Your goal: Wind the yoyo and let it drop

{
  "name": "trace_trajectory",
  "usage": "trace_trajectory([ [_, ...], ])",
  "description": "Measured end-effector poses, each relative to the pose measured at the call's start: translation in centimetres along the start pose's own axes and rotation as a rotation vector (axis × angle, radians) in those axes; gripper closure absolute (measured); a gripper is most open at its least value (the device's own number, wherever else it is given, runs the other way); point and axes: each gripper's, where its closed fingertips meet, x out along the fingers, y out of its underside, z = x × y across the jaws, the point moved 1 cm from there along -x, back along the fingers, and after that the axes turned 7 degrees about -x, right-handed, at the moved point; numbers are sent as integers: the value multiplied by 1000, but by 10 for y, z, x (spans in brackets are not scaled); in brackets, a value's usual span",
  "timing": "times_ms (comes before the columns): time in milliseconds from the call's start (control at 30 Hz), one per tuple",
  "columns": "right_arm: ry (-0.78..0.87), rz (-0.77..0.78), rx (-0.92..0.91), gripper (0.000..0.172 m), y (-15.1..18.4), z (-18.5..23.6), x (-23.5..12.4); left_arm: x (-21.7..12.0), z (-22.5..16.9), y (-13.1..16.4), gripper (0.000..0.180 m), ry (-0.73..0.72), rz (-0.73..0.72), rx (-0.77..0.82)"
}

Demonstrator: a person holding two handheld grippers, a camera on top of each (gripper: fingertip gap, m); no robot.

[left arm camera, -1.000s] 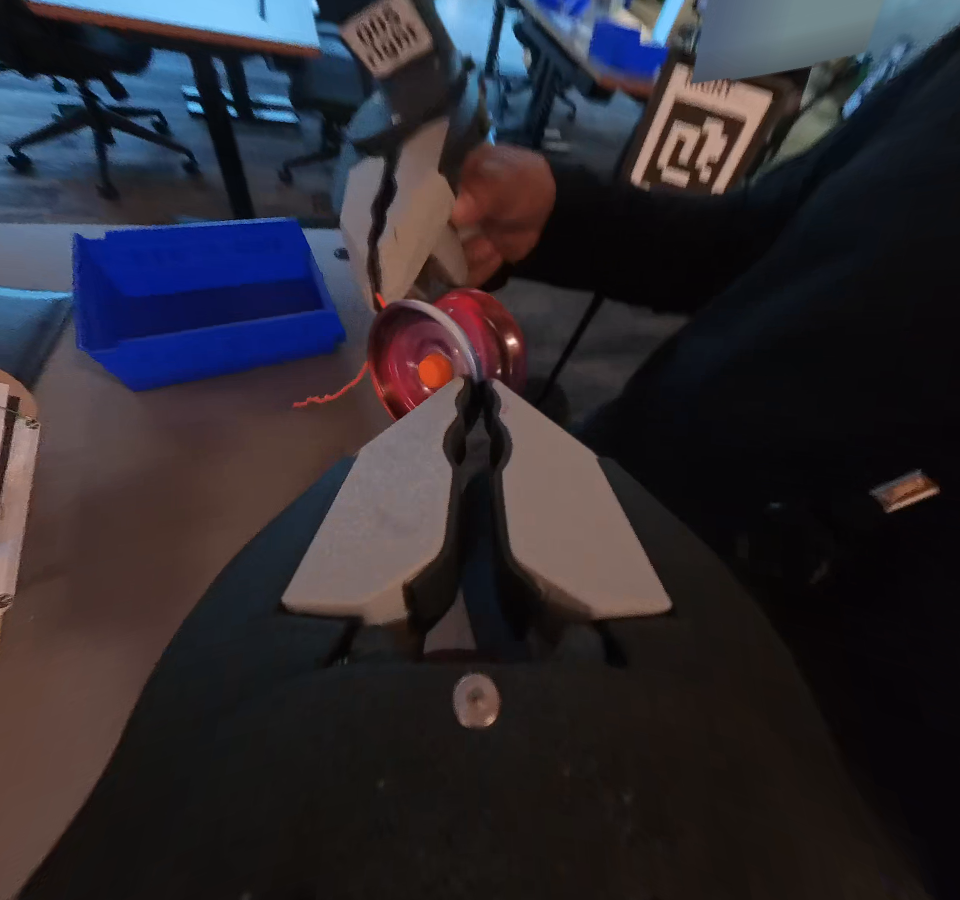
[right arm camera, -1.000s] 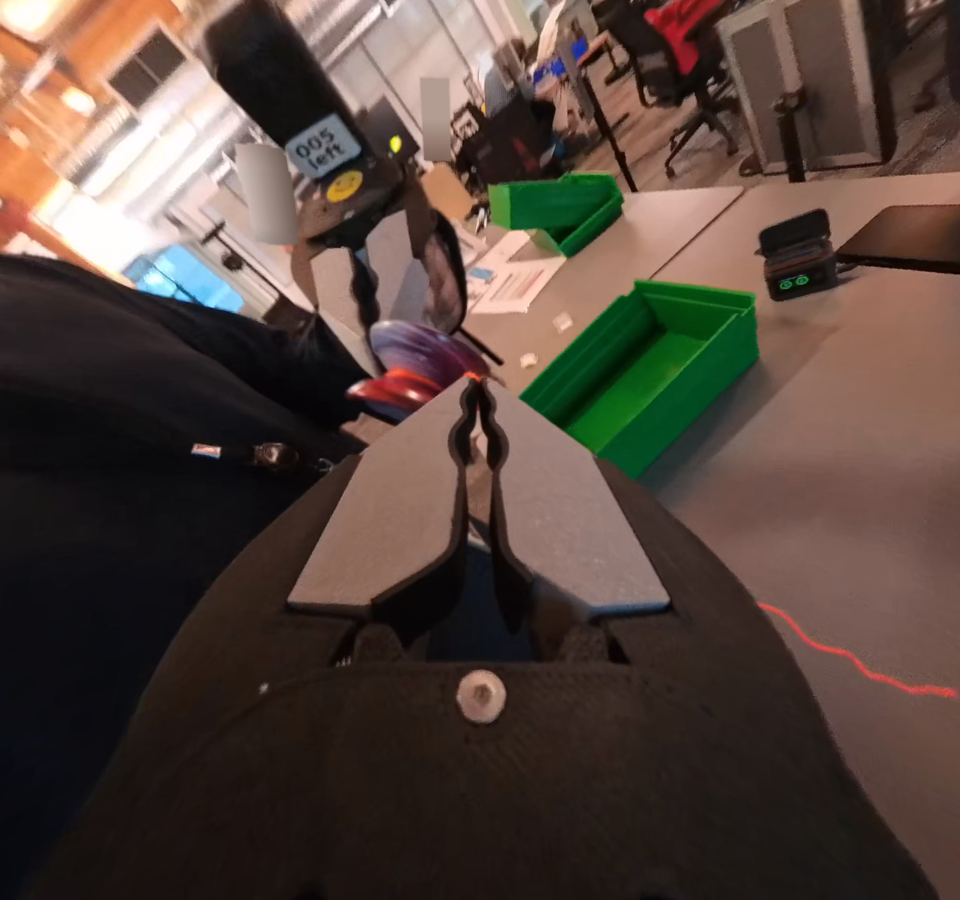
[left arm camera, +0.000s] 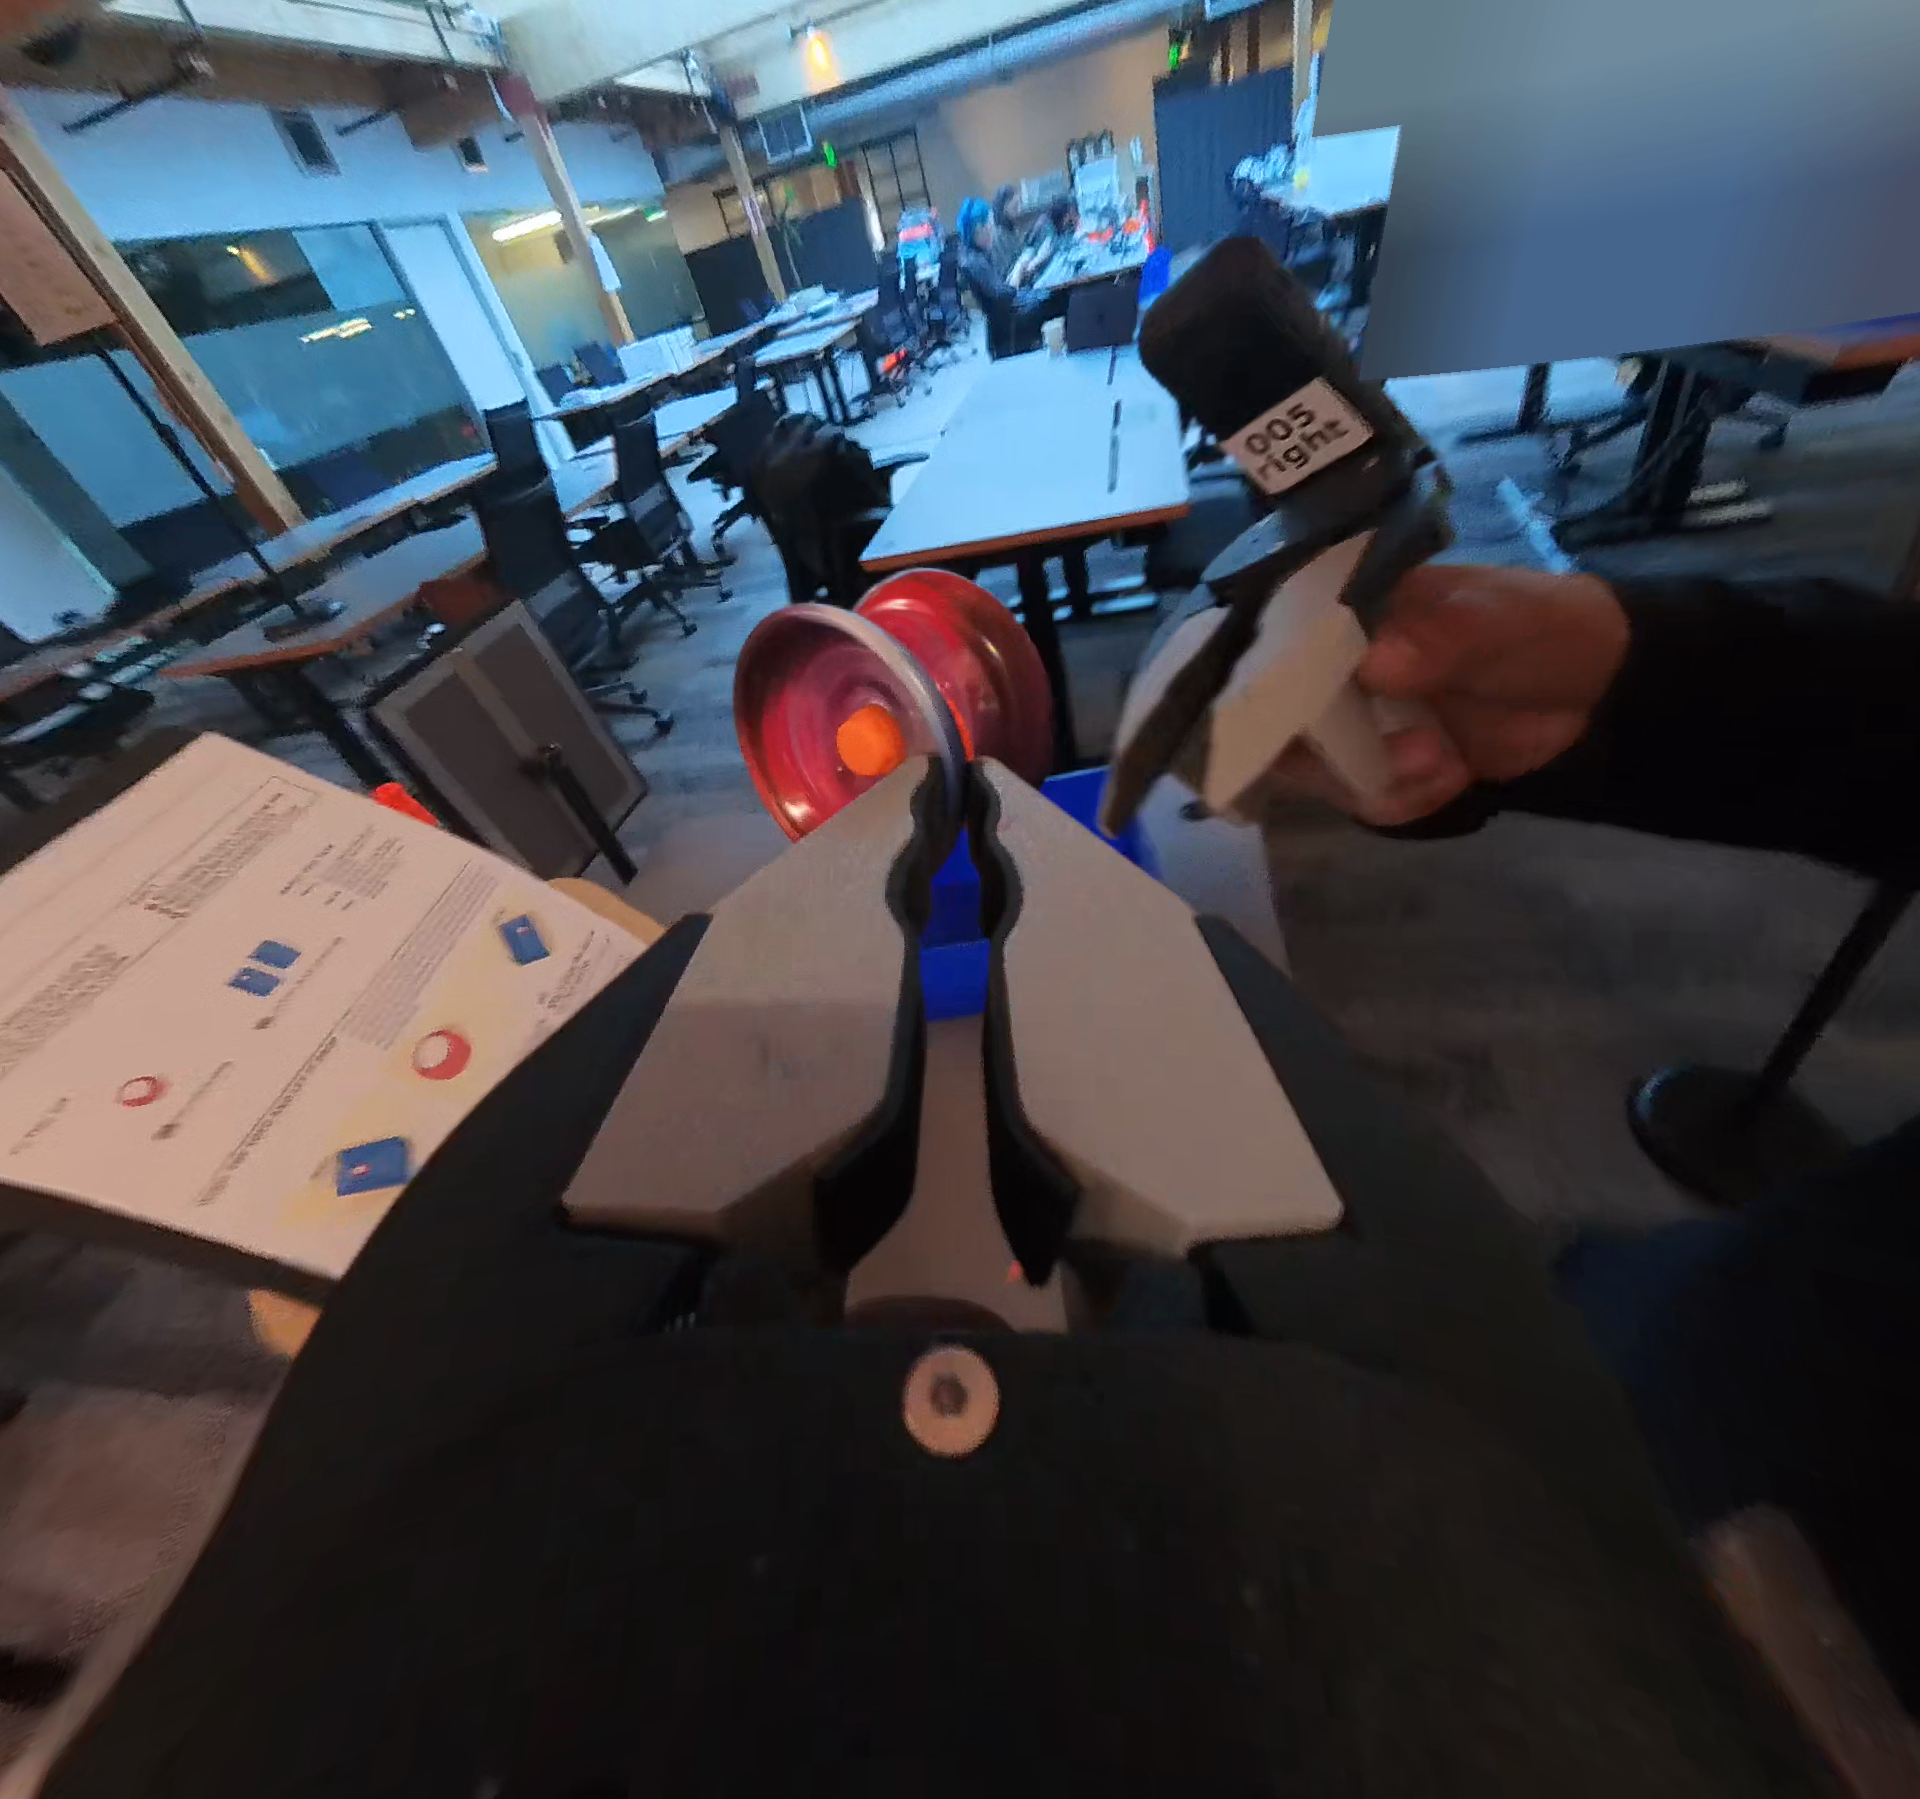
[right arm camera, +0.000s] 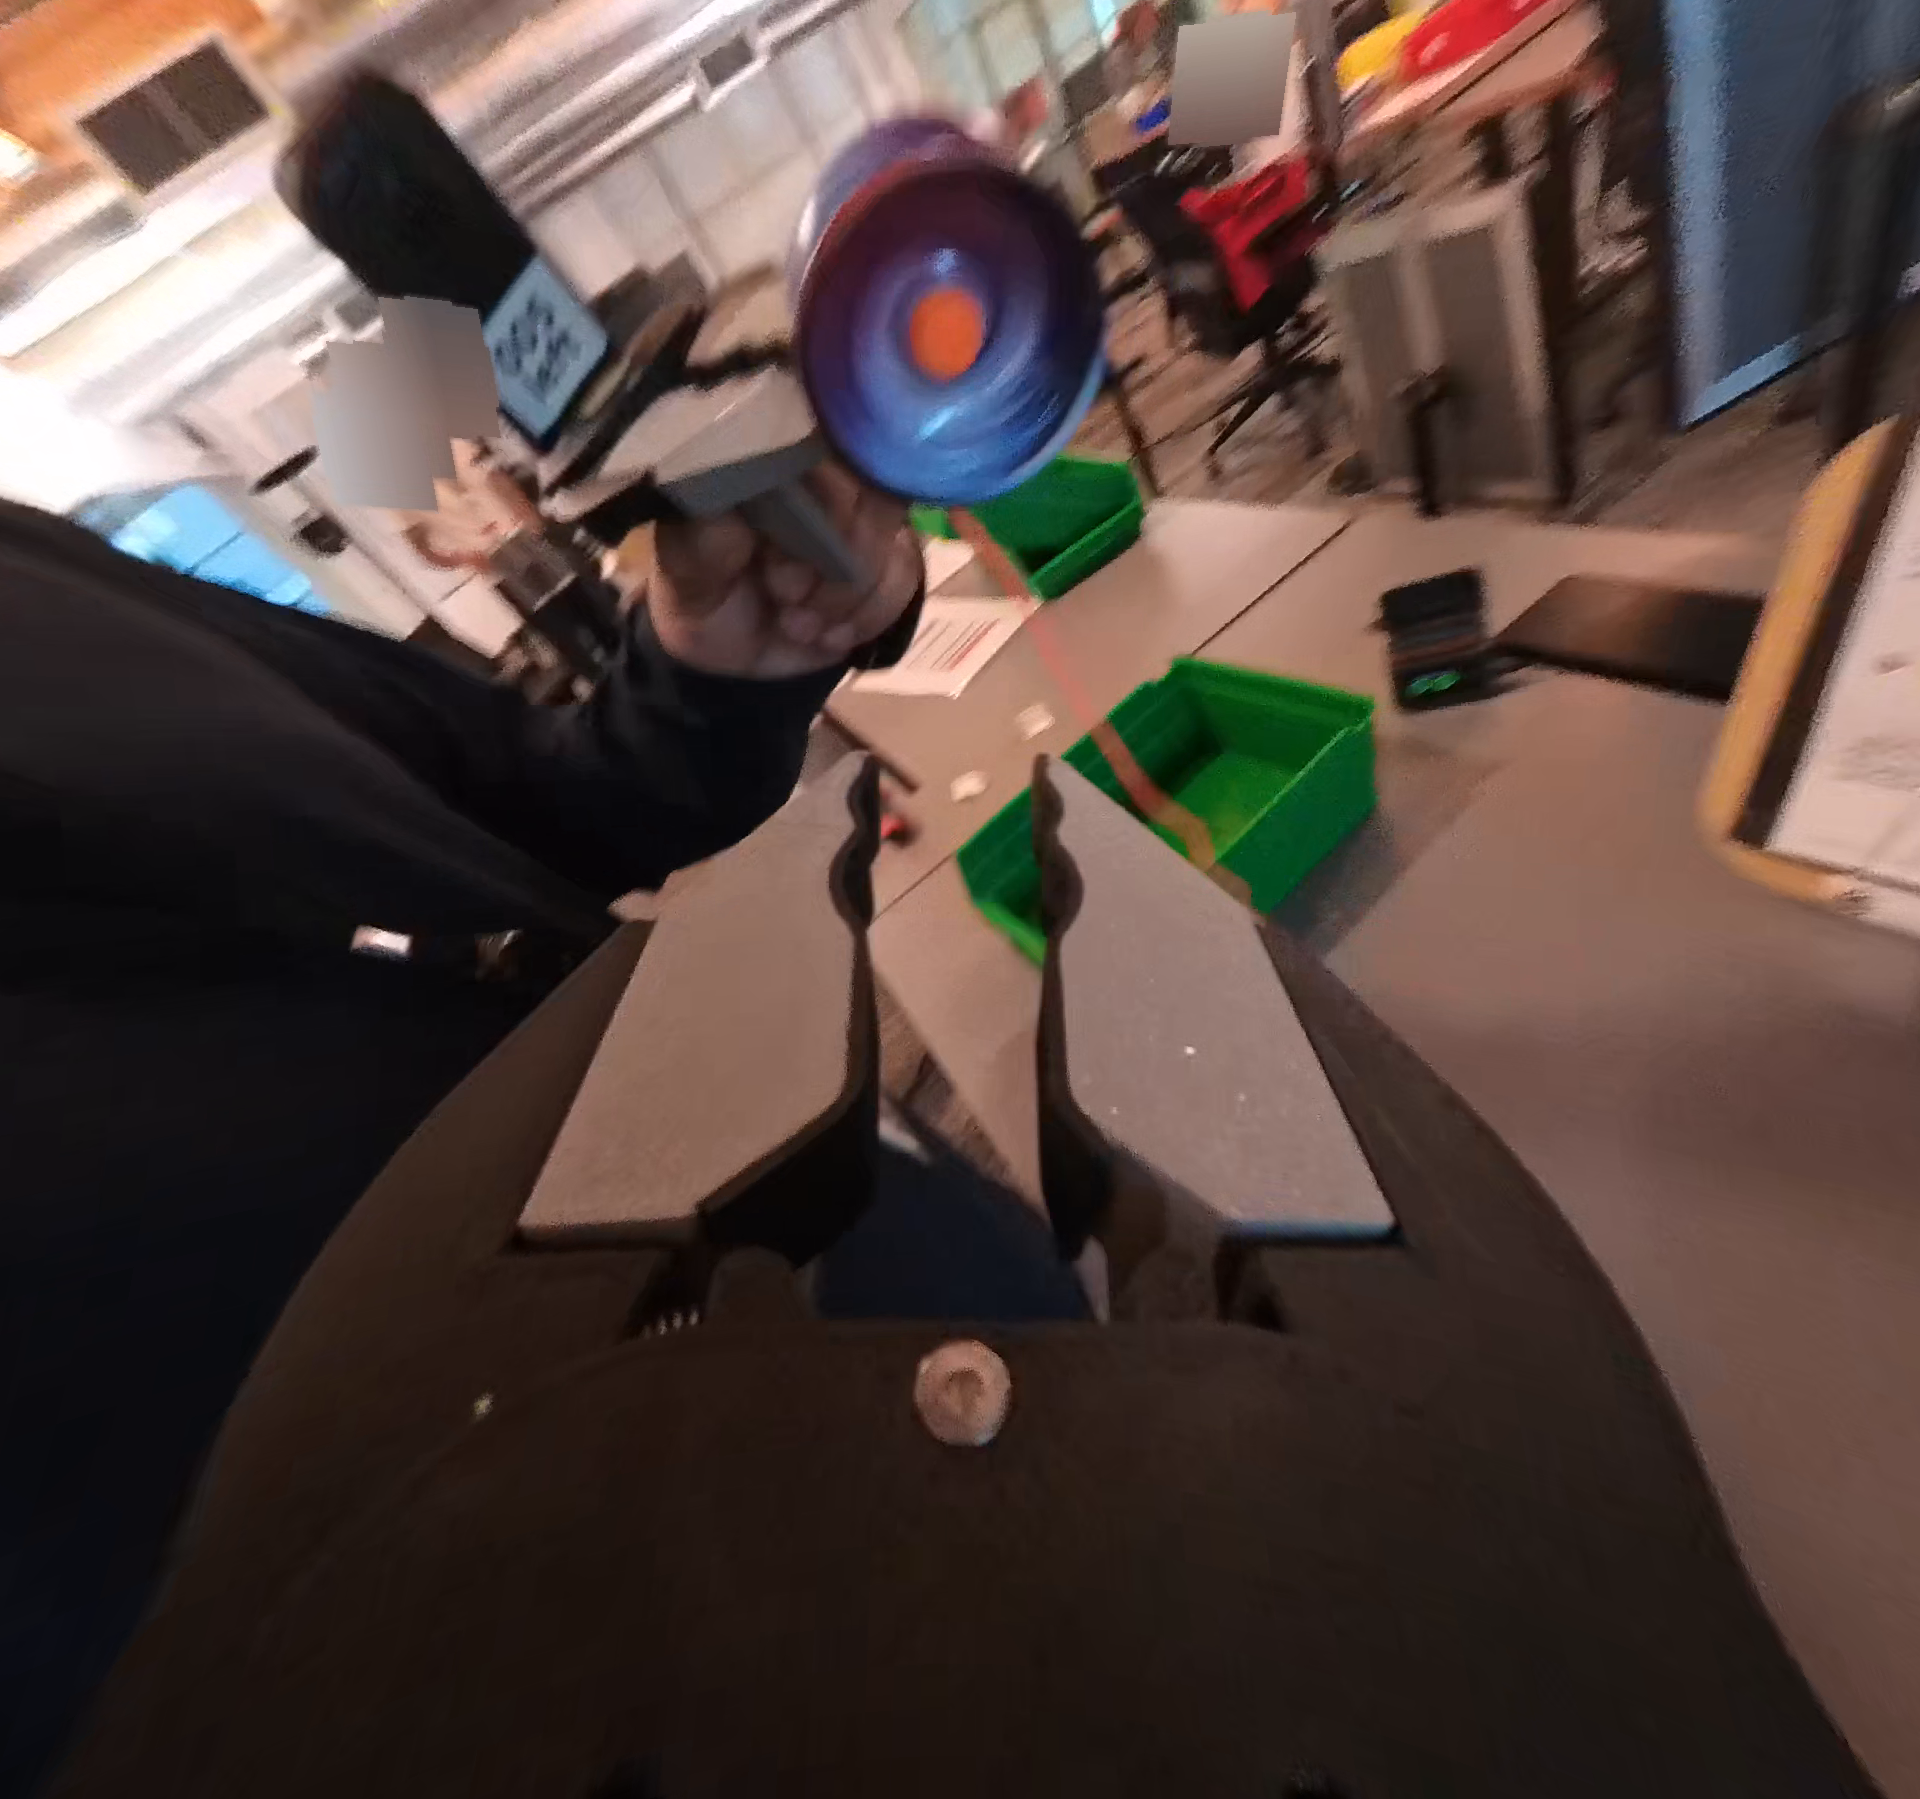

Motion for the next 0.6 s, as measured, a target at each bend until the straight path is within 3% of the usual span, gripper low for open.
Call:
trace_trajectory([
  [100, -37, -96, -13, 139, -21, 5, 0, 2, -6, -7, 180, 97, -71, -169],
  [200, -71, -59, -39, 131, -13, 13, 20, 3, -10, -11, 180, 179, -121, -306],
  [433, -209, 32, 10, 172, 21, 23, 48, 3, -18, -7, 180, 241, -148, -384],
  [600, -145, 87, 30, 172, 36, 6, 45, -1, -18, -8, 180, 316, -191, -484],
])
